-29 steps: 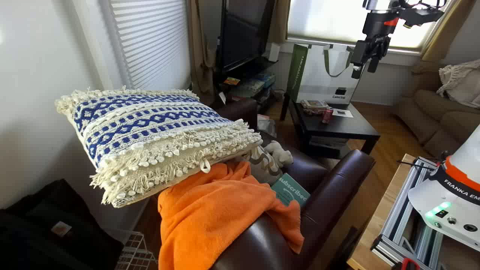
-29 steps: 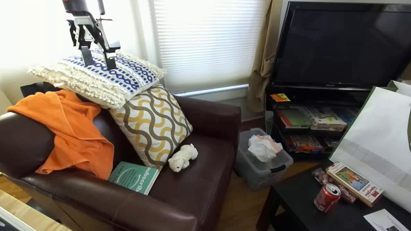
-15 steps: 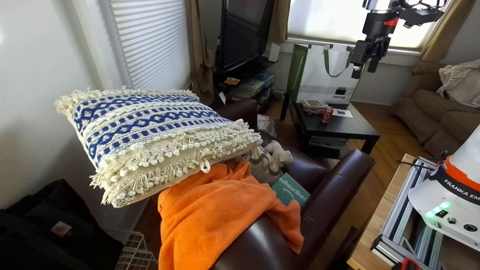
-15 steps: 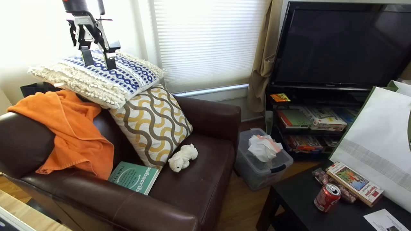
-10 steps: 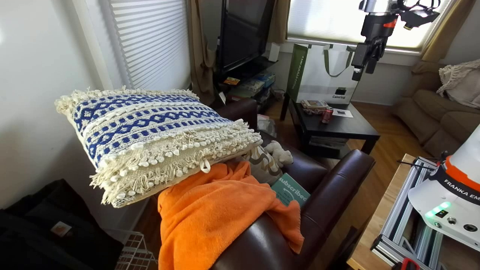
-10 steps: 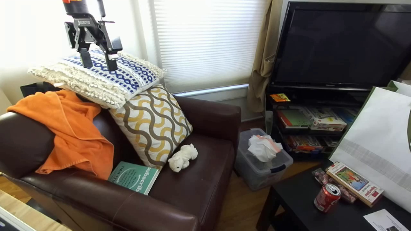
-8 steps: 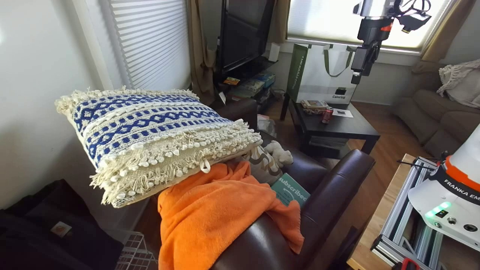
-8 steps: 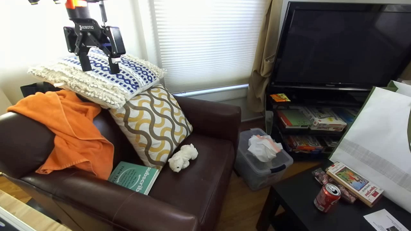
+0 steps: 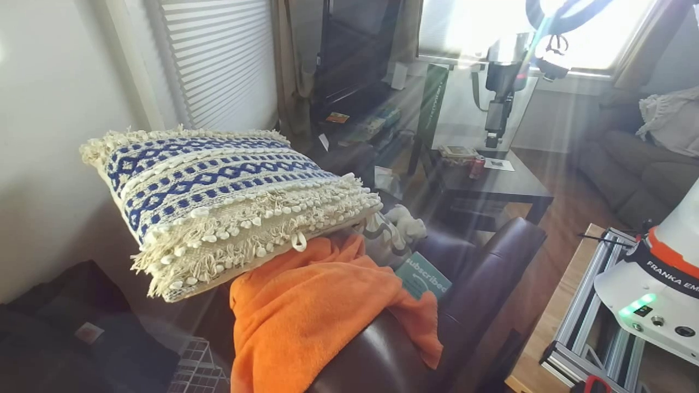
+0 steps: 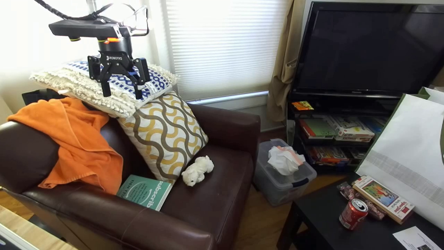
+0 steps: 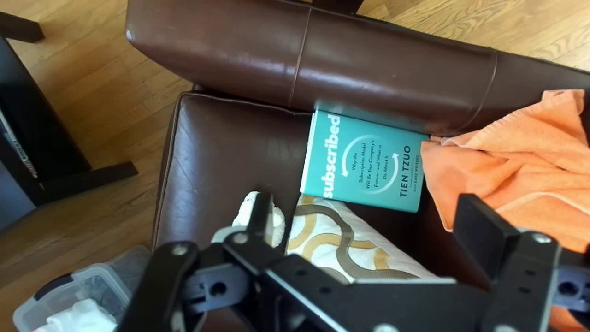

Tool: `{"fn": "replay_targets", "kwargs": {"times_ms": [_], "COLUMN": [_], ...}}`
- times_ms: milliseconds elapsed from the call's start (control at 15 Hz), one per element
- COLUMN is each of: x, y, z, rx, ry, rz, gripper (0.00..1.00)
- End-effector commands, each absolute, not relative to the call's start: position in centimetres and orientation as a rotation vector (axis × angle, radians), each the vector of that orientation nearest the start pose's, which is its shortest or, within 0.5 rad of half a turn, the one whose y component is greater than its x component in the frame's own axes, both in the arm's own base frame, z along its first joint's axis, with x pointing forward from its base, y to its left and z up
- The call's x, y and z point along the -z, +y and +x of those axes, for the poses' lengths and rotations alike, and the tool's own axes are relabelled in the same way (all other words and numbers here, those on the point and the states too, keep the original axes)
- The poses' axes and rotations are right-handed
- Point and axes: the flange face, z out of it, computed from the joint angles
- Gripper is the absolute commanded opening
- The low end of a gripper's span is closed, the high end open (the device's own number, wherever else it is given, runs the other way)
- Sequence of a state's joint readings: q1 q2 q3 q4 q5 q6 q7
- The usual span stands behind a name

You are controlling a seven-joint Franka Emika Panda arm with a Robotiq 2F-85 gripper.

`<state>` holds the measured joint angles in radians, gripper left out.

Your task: Put the book on top of the sofa

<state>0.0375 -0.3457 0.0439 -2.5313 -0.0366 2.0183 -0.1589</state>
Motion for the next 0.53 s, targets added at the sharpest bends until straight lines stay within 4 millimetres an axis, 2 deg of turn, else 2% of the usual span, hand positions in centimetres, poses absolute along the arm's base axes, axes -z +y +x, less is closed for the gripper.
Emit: {"fn": "replay_targets", "kwargs": {"times_ms": [0, 200, 400, 467], "x": [-38.6, -39.2, -37.6, -36.9], "y": [3.0, 3.0, 0.2, -1.0], "z": [40.0, 39.9, 40.4, 40.3], "rx": [-0.265, -0.24, -0.289, -0.259], "ry": [-0.402, -0.402, -0.408, -0.478], "rz": [-3.145, -3.148, -3.086, -3.029], "gripper": [1.0, 1.0, 1.0, 1.0]}}
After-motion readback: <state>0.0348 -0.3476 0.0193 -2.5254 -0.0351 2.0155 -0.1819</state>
